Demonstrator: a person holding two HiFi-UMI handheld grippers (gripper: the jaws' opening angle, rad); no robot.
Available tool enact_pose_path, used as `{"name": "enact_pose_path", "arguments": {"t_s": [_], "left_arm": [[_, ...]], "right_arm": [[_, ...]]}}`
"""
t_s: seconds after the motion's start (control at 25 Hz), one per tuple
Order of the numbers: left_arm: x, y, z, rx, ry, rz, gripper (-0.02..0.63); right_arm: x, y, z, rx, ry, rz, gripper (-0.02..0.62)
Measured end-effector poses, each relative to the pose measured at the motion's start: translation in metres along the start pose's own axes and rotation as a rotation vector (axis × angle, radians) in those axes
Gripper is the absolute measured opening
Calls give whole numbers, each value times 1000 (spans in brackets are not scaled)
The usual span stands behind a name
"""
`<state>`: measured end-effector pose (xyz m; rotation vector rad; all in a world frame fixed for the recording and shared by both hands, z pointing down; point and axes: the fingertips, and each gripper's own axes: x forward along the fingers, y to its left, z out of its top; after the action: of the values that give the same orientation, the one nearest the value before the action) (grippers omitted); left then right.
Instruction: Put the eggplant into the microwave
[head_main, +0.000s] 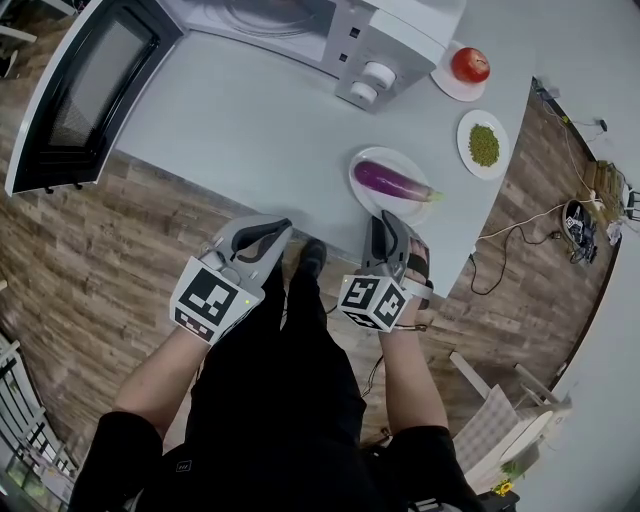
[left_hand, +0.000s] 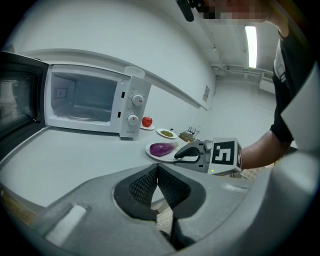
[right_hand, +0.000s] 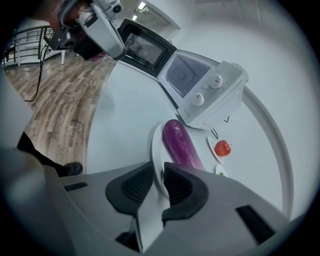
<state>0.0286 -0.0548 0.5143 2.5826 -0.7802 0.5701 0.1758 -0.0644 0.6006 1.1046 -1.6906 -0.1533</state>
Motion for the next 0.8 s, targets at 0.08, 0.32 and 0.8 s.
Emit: {"name": "enact_pose_path", "arguments": {"t_s": [0.08,0.32,0.8], "left_arm": [[-2,1,-2,-3,2,1,8],[-3,-1,-5,-5,5,-8,8],[-3,-2,1,21,9,-21,8]], "right_arm": [[2,-1,1,14,3,13,61],[2,-1,0,-60,20,15,61],[-3,-6,-16,-164,67,9,70]]}}
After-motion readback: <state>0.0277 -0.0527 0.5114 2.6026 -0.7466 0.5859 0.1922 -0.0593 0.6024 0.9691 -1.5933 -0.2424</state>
